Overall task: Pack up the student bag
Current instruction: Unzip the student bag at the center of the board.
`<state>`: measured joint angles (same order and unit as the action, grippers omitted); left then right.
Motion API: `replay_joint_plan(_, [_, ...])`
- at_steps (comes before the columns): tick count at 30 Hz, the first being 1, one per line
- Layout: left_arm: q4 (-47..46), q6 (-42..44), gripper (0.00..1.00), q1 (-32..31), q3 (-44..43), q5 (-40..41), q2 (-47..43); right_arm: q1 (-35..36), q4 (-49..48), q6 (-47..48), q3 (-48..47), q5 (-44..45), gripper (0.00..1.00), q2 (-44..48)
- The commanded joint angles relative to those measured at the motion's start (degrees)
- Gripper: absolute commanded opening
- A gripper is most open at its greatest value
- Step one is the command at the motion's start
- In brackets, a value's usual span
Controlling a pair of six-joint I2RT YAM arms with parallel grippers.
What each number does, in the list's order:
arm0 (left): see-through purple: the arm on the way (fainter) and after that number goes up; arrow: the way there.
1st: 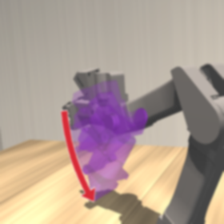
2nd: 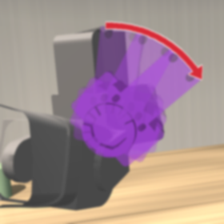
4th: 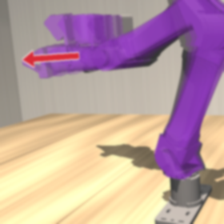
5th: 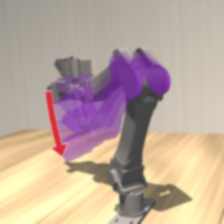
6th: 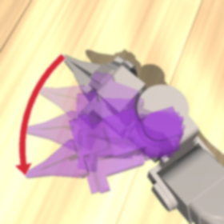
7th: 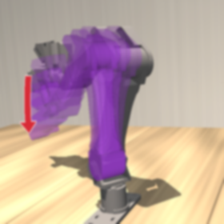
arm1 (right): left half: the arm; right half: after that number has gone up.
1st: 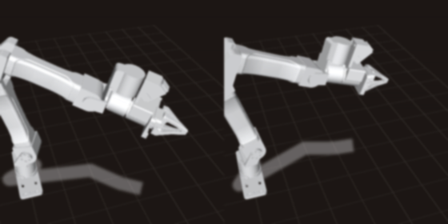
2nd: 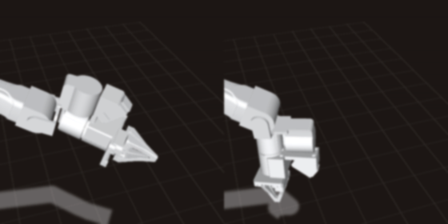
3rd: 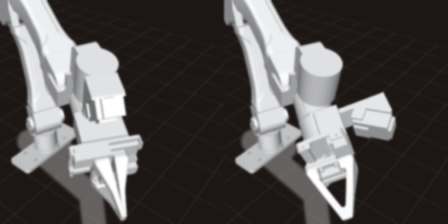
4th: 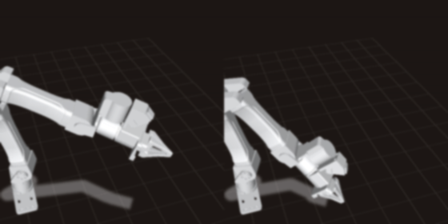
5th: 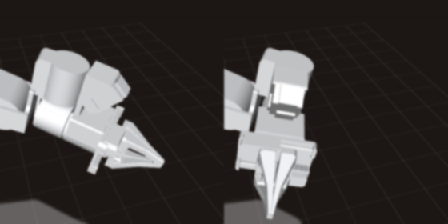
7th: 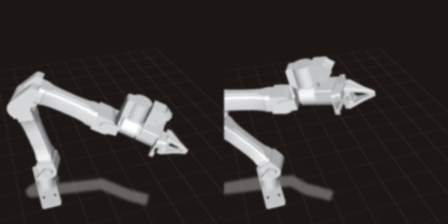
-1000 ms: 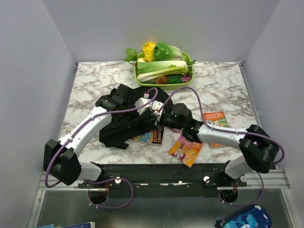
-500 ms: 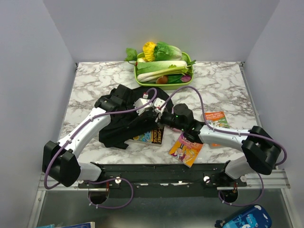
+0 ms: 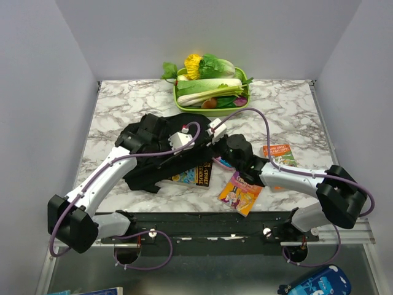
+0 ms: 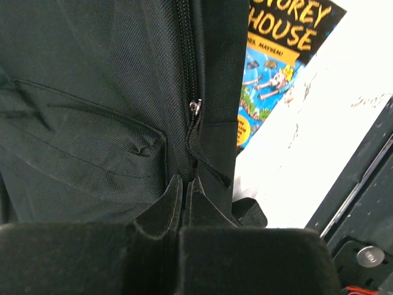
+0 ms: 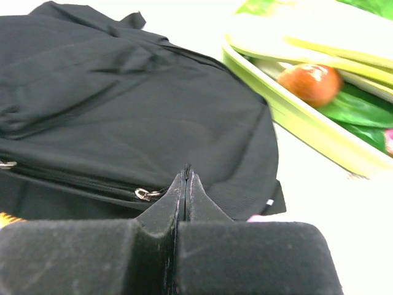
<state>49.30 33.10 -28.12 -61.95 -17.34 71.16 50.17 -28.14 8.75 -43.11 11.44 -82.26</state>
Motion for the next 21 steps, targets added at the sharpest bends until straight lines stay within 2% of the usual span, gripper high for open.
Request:
replay_joint_plan(1, [7.83,5.74,0.0,0.43,2.97,5.73,-4.7,-2.01,1.24,-0.23,-1.97,12.28,0.01,0.7])
replay_joint_plan(8, [7.67,8.82,0.0,1.48,9.12,14.17,-10.33,-3.06,2.04,0.12,-4.44,17.3,0.01,0.43])
replay_joint_plan(11, [1.89,7.08,0.0,5.78,11.5,19.07,-11.12,-3.06,1.25,0.04,-3.82,13.89,0.01,2.79])
replay_joint_plan(12, [0.2,6.02,0.0,7.53,11.07,19.54,-11.13,-3.06,1.07,-0.31,-3.12,9.96,0.01,3.41])
replay_joint_plan(13, [-0.34,5.23,0.01,10.77,10.02,18.32,-10.86,-2.98,0.98,-1.36,-2.77,7.39,0.01,4.2])
replay_joint_plan(14, [-0.26,3.3,0.03,12.46,8.53,13.79,-10.25,-3.06,1.16,-2.15,-2.51,4.58,0.01,4.91])
replay_joint_plan(17, [3.41,0.57,0.12,14.32,1.24,4.46,-9.2,-2.71,1.77,-5.58,-0.84,-6.32,0.01,7.11])
replay_joint_plan(18, [5.26,-0.31,0.15,14.32,-3.22,-2.8,-8.58,-1.93,1.51,-6.46,-0.22,-10.09,0.01,8.07])
replay_joint_plan(20, [10.0,-1.63,0.3,14.23,-7.81,-10.66,-5.7,-0.87,1.16,-7.96,1.45,-13.18,0.01,8.78])
replay_joint_plan(21, [11.42,-2.07,0.36,14.15,-12.18,-17.13,-4.37,-0.08,1.25,-8.4,2.06,-14.33,0.01,9.13])
